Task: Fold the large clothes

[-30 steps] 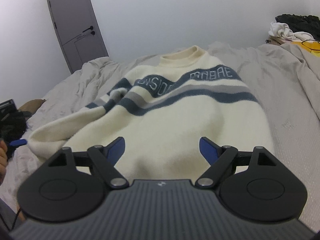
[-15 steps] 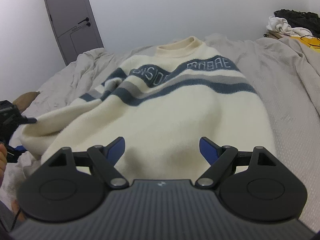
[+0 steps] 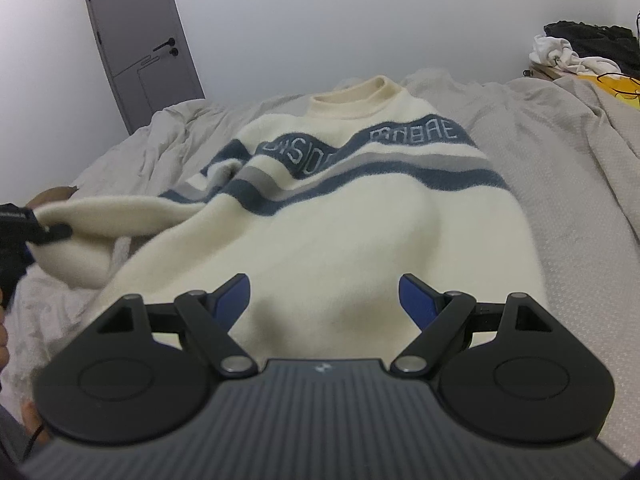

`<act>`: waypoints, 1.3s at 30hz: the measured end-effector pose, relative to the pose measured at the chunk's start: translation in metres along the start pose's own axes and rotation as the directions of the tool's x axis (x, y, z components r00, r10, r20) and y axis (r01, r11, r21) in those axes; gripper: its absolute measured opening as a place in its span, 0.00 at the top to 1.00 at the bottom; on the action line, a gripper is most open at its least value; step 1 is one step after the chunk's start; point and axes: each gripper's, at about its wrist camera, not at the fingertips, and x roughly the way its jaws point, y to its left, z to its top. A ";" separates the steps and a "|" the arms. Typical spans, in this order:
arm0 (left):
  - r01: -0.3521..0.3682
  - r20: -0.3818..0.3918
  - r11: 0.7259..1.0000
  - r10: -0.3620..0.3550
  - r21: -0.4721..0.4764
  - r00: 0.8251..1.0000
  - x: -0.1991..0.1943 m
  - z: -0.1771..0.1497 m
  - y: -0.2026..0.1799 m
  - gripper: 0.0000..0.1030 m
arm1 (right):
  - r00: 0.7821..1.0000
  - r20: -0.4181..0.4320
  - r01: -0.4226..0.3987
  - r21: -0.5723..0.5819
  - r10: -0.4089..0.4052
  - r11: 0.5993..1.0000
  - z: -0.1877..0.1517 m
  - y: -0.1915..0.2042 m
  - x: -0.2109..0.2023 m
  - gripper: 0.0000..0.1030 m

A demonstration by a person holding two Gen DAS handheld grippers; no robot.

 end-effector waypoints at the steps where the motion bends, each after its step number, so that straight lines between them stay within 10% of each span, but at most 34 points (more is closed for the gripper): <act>1: 0.030 0.003 0.999 -0.030 0.041 1.000 -0.002 -0.003 -0.010 0.82 | 1.000 0.003 0.001 0.001 -0.001 1.000 0.000 0.000 -0.001 0.20; 9: 0.218 -0.210 0.912 -0.151 0.347 0.966 0.016 -0.057 -0.083 0.82 | 1.000 0.013 0.014 0.023 -0.014 1.000 0.002 -0.007 -0.003 0.20; 15: 0.273 -0.298 0.893 -0.167 0.359 0.940 0.032 -0.080 -0.089 0.78 | 1.000 0.006 0.012 0.031 -0.013 0.999 0.003 -0.009 -0.001 0.19; 21: 0.319 -0.299 0.936 -0.265 0.147 0.917 0.015 -0.061 -0.060 0.39 | 1.000 -0.008 0.004 0.048 -0.004 0.999 0.003 -0.013 0.001 0.19; 31: 0.280 -0.116 0.903 -0.332 -0.327 0.936 -0.020 -0.031 0.019 0.39 | 1.000 -0.008 -0.008 0.058 0.009 0.998 0.003 -0.017 0.000 0.20; 39: 0.157 -0.303 0.892 -0.303 -0.424 0.903 0.016 -0.047 0.028 0.40 | 1.000 -0.027 -0.012 0.045 0.013 0.999 0.000 -0.015 0.003 0.20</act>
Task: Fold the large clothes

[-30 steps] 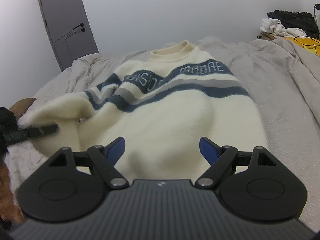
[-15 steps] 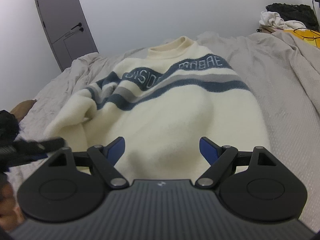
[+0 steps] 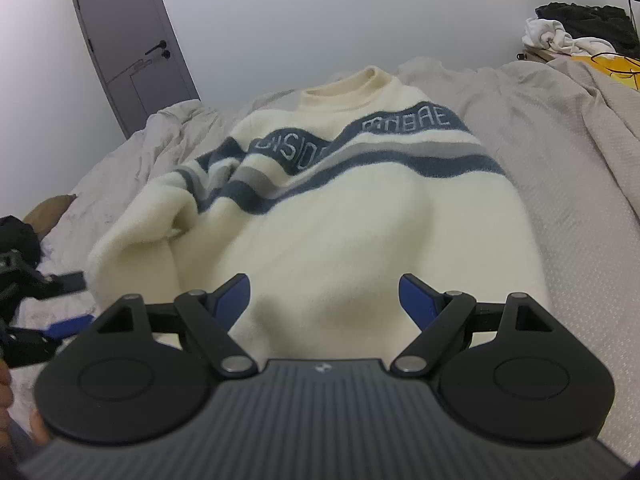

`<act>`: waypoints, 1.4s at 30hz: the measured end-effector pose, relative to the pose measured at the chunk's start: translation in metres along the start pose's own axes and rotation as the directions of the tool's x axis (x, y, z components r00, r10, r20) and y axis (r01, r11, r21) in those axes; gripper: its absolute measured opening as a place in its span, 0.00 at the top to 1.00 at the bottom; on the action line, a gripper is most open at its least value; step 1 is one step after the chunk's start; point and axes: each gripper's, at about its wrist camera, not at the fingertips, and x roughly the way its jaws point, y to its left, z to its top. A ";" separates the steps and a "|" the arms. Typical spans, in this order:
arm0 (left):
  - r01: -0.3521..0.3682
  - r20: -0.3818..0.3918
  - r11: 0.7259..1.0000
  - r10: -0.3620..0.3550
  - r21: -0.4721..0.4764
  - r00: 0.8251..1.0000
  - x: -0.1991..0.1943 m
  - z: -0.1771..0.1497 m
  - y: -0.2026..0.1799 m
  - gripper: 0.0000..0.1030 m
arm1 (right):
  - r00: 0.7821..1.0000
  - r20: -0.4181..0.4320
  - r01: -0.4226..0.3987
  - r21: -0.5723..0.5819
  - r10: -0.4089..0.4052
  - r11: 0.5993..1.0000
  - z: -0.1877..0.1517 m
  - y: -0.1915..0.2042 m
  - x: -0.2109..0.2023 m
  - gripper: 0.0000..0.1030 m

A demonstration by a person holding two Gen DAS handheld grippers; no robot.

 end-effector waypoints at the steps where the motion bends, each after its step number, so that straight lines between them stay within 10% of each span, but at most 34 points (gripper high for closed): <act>1: -0.004 -0.008 1.000 0.003 -0.008 1.000 0.004 0.000 0.001 0.40 | 1.000 -0.002 0.001 -0.002 -0.001 1.000 0.000 0.000 0.001 0.20; 8: -0.014 -0.042 0.998 0.011 -0.061 0.999 0.028 -0.001 0.008 0.40 | 1.000 -0.017 0.003 -0.009 -0.003 1.000 -0.003 0.002 0.004 0.20; 14: -0.026 -0.065 0.998 0.022 -0.049 0.998 0.040 -0.001 0.008 0.89 | 1.000 -0.018 0.022 -0.021 -0.023 1.000 -0.003 0.003 0.007 0.20; 23: -0.020 0.185 0.999 0.014 0.030 0.983 -0.026 0.036 -0.013 0.95 | 0.999 -0.007 0.043 -0.031 -0.044 0.999 -0.005 0.000 0.004 0.19; 30: -0.162 0.417 0.979 0.095 0.127 0.904 -0.092 0.119 -0.031 0.96 | 0.999 0.003 0.045 -0.026 -0.045 0.999 -0.004 -0.003 0.004 0.20; 39: -0.422 0.616 0.886 0.225 0.193 0.755 -0.123 0.278 -0.067 0.96 | 0.999 -0.013 0.050 -0.032 -0.050 0.998 -0.004 -0.002 0.015 0.20; 42: -0.482 0.692 0.859 0.242 0.174 0.680 -0.128 0.322 -0.074 0.97 | 0.999 -0.012 0.052 -0.030 -0.052 0.998 -0.002 -0.001 0.018 0.20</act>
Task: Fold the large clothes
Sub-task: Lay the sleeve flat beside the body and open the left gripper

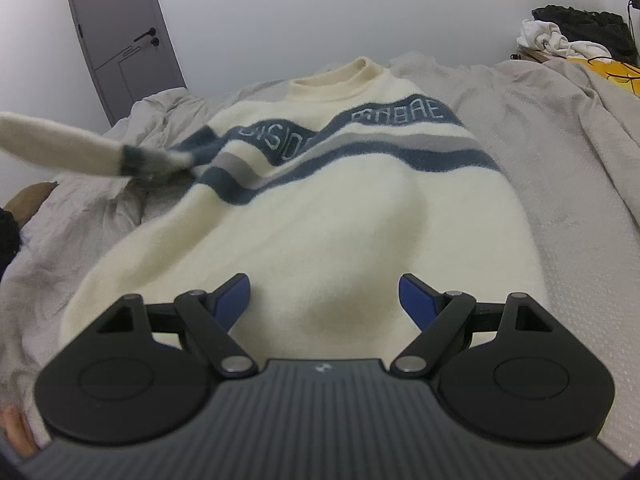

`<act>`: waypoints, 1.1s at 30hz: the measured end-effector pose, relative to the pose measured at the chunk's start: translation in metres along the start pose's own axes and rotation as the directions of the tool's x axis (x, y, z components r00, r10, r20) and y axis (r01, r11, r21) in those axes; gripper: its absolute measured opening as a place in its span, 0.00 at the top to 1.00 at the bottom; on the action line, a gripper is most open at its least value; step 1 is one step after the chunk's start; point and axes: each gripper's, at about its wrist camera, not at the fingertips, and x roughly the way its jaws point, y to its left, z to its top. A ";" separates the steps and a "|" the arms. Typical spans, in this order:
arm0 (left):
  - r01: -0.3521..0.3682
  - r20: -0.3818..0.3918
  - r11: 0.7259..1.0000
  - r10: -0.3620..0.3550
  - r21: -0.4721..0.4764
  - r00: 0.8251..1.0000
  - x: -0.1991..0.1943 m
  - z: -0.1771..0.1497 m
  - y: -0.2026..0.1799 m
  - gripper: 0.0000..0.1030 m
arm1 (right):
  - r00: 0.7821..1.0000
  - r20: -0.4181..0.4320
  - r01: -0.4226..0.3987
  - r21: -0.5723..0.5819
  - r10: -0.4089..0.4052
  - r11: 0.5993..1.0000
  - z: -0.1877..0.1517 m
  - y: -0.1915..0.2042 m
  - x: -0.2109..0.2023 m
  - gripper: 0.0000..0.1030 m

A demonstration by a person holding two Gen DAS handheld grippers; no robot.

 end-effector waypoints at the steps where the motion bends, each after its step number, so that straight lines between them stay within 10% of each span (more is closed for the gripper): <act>1: -0.008 0.018 1.000 0.009 -0.007 1.000 0.007 0.011 0.005 0.97 | 1.000 0.001 0.002 -0.002 -0.002 1.000 0.001 0.001 0.001 0.20; 8: -0.168 0.181 0.984 0.155 0.057 0.971 0.079 0.046 0.035 1.00 | 1.000 0.002 0.018 -0.034 -0.018 0.999 0.011 0.005 0.015 0.20; 17: -0.153 -0.084 0.985 0.160 0.082 0.984 0.199 -0.062 0.090 1.00 | 0.998 -0.055 0.025 -0.055 -0.028 0.998 0.016 0.012 0.043 0.19; 24: -0.113 -0.287 0.983 0.151 0.144 0.946 0.253 -0.144 0.094 1.00 | 0.995 -0.081 0.043 -0.091 -0.050 0.995 0.018 0.019 0.064 0.19; 33: 0.055 -0.375 0.984 0.011 0.167 0.927 0.201 -0.163 0.049 0.98 | 0.997 -0.070 0.031 -0.068 -0.036 0.997 0.020 0.016 0.061 0.19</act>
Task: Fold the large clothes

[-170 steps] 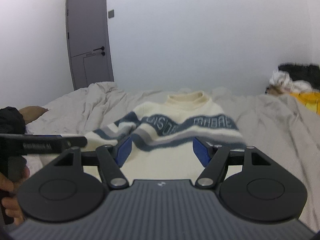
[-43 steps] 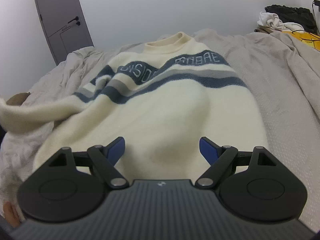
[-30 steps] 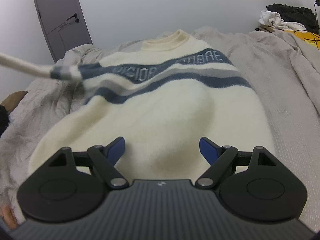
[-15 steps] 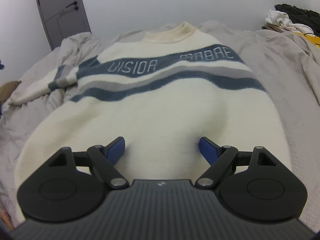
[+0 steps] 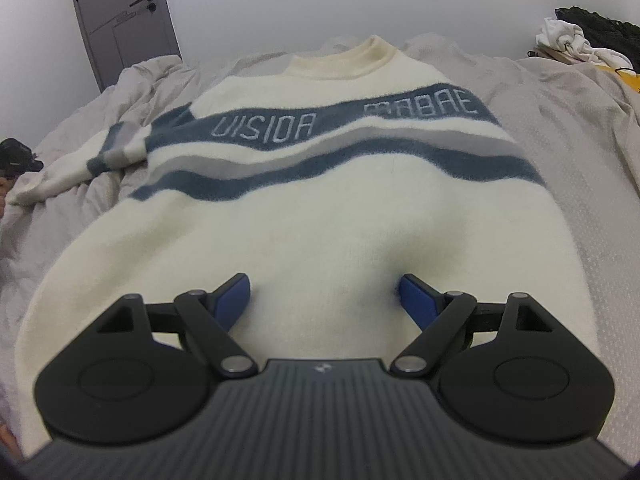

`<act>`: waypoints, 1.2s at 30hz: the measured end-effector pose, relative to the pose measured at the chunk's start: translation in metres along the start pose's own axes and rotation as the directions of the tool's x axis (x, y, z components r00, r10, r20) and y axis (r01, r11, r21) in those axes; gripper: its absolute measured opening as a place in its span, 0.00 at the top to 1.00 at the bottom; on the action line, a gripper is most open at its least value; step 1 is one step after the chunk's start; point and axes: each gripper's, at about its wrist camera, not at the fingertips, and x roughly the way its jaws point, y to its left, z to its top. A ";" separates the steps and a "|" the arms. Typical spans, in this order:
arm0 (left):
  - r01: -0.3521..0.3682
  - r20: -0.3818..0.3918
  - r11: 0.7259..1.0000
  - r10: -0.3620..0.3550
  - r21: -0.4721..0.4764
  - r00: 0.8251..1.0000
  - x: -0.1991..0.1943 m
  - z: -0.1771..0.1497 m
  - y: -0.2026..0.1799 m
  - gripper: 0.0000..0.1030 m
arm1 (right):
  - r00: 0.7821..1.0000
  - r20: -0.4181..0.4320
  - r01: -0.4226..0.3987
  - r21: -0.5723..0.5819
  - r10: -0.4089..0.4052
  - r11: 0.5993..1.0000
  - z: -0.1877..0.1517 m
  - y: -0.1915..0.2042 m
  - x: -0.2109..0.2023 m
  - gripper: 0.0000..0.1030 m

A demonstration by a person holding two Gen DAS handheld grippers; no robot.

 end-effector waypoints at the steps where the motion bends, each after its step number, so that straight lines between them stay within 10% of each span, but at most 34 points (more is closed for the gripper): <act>1: 0.018 -0.007 1.000 -0.018 0.007 1.000 -0.009 -0.003 -0.010 0.95 | 1.000 0.005 -0.003 0.003 0.003 1.000 0.000 -0.001 -0.002 0.19; 9: 0.184 -0.100 0.983 -0.181 0.021 0.978 -0.107 -0.050 -0.095 0.87 | 0.998 0.063 -0.022 0.023 0.021 0.999 -0.007 -0.007 -0.032 0.20; 21: 0.342 -0.250 0.936 -0.353 -0.088 0.902 -0.239 -0.168 -0.196 0.61 | 0.990 0.128 0.042 0.112 -0.056 0.993 -0.022 -0.041 -0.085 0.19; 36: 0.235 -0.280 0.953 -0.283 -0.193 0.918 -0.246 -0.266 -0.188 0.61 | 0.987 -0.027 0.150 0.473 -0.156 0.869 -0.049 -0.117 -0.079 0.19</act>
